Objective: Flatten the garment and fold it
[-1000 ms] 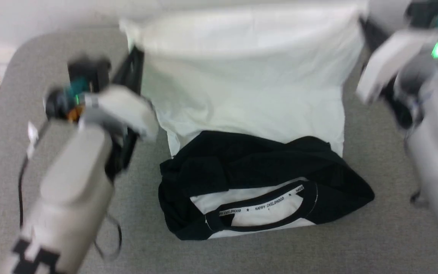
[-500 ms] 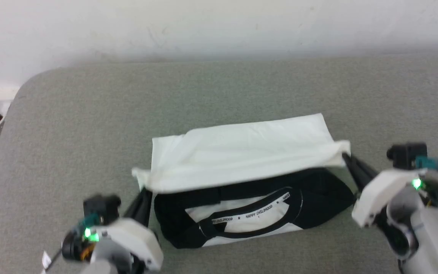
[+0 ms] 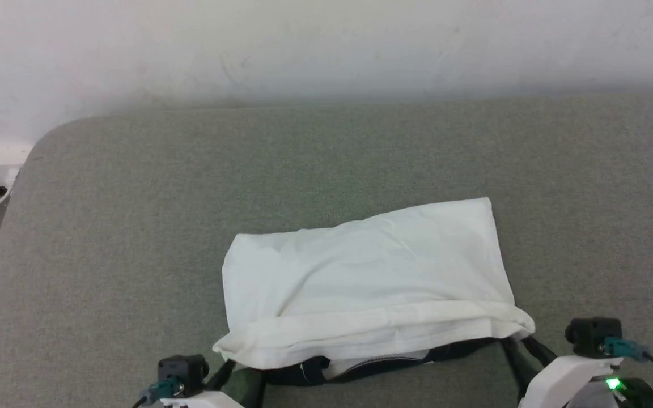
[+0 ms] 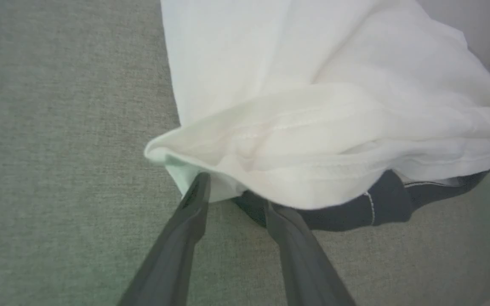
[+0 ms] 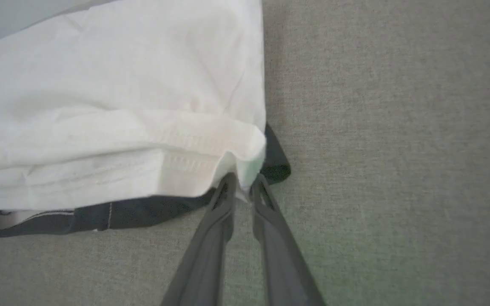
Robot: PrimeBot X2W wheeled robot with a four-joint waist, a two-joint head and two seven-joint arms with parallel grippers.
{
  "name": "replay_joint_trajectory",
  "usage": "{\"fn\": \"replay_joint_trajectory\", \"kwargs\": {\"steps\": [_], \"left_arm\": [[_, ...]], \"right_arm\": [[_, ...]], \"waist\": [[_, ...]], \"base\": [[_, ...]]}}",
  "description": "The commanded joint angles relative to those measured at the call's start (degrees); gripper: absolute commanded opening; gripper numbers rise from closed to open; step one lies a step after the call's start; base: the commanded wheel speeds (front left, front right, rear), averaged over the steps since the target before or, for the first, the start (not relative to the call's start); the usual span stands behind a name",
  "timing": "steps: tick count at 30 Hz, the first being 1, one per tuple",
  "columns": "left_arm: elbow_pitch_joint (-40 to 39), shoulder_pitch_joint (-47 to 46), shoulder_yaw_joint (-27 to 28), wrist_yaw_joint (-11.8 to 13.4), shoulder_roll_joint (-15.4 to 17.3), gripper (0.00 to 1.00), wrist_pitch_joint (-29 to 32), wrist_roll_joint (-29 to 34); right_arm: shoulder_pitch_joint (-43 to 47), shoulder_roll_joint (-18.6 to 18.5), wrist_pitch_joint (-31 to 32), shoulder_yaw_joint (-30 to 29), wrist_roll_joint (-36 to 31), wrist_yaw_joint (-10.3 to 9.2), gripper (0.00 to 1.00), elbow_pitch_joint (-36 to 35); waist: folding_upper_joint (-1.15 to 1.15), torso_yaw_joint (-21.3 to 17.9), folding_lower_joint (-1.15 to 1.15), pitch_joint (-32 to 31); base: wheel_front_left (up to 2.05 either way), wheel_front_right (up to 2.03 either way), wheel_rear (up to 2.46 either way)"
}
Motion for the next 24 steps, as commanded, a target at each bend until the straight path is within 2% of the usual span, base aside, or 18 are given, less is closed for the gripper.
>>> {"fn": "replay_joint_trajectory", "kwargs": {"steps": [1,8,11,14,19,24], "left_arm": [[0.6,-0.2,0.4,-0.5,-0.2,1.0,-1.1,-0.1],[-1.0,-1.1,4.3,0.9,0.3,1.0,-9.6,2.5],[-3.1,-0.9,7.3,1.8,0.4,1.0,-11.2,3.7],[-5.1,-0.7,10.8,2.4,0.3,1.0,-11.8,5.4],[-7.6,-1.0,16.7,1.6,0.1,1.0,-11.9,9.5],[-9.3,-0.8,20.4,-0.6,0.7,1.0,-11.9,14.2]], "right_arm": [[1.0,0.6,-0.1,-0.3,-0.6,-0.05,1.0,-1.0],[4.6,1.7,-2.1,-1.5,-1.7,-0.05,1.0,-11.9],[5.3,1.9,-1.1,-3.0,-1.1,-0.05,1.0,-16.5],[4.4,1.8,1.1,-5.6,0.0,-0.05,1.0,-18.3],[-0.1,-0.1,8.2,-10.3,2.5,-0.05,1.0,-13.3],[-6.1,-2.5,16.7,-11.1,4.4,-0.05,1.0,-5.6]], "waist": [[-0.01,-0.1,0.0,-0.5],[-0.01,0.2,0.0,-2.5],[-0.01,0.6,0.0,-3.2],[-0.01,1.0,0.0,-3.5],[-0.01,2.7,0.0,-3.2],[-0.01,4.7,0.0,-1.8]], "base": [[0.0,0.0,0.0],[0.0,0.0,0.0],[0.0,0.0,0.0],[0.0,0.0,0.0],[0.0,0.0,0.0],[0.0,0.0,0.0]]}}
